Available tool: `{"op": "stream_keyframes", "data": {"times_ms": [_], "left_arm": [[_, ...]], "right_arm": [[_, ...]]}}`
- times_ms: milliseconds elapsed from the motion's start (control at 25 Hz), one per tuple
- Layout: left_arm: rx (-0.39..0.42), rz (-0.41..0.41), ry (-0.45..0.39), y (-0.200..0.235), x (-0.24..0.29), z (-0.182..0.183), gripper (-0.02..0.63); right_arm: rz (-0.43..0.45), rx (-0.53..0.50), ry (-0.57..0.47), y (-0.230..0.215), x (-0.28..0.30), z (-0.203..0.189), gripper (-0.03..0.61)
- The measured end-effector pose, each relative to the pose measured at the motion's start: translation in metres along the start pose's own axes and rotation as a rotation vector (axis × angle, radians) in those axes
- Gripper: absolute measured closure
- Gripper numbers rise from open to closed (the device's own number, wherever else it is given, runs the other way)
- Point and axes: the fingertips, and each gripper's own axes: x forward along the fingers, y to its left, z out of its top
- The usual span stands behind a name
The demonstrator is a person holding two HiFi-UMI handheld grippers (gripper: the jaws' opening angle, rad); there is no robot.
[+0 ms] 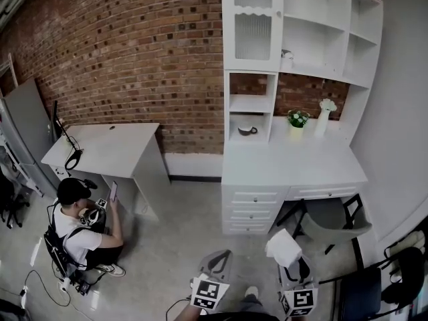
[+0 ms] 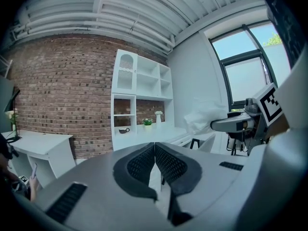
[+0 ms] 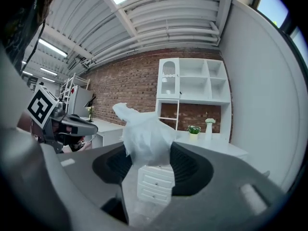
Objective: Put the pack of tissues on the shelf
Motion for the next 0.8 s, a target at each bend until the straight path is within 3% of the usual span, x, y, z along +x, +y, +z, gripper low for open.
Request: {"op": "stream_keyframes", "data": {"times_ms": [240, 560, 800], "left_arm": [[0.033, 0.028, 0.007, 0.007, 0.037, 0.010, 0.603], [0.097, 0.054, 0.006, 0.004, 0.091, 0.021, 0.603], [0.119, 0.085, 0.005, -0.002, 0.131, 0.029, 0.603]], "right_arm": [[-0.005, -0.006, 0.020, -0.039, 0.030, -0.001, 0.351], [0.038, -0.093, 0.059, -0.074, 0.070, -0.011, 0.351], [0.055, -0.105, 0.033, -0.111, 0.101, -0.005, 0.353]]}}
